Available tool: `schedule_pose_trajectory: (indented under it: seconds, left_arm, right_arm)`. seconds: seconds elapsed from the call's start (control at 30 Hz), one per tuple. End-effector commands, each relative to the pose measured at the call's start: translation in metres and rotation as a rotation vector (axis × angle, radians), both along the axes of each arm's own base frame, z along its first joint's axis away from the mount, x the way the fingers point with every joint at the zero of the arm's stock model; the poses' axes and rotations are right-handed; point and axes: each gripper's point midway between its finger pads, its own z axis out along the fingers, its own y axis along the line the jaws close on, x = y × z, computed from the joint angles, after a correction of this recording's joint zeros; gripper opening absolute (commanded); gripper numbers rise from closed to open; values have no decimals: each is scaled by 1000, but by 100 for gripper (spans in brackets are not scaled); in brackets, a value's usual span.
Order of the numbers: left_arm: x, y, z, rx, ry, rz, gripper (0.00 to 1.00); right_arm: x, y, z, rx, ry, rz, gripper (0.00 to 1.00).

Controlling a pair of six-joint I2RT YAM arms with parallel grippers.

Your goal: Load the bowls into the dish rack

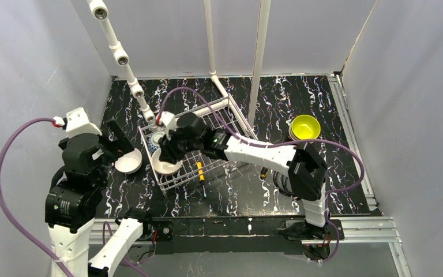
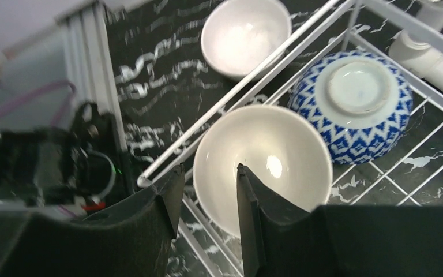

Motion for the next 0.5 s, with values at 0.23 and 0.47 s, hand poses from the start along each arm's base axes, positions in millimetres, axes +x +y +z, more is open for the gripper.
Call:
schedule_pose_trajectory:
  seconds: [0.23,0.47]
  left_arm:
    - [-30,28,46,-15,-167,138,98]
    - [-29,26,46,-6,-161,119,98]
  right_arm:
    - [-23,-3,-59,-417,-424,204,47]
    - [-23,3,-64,-425,-460,219,45]
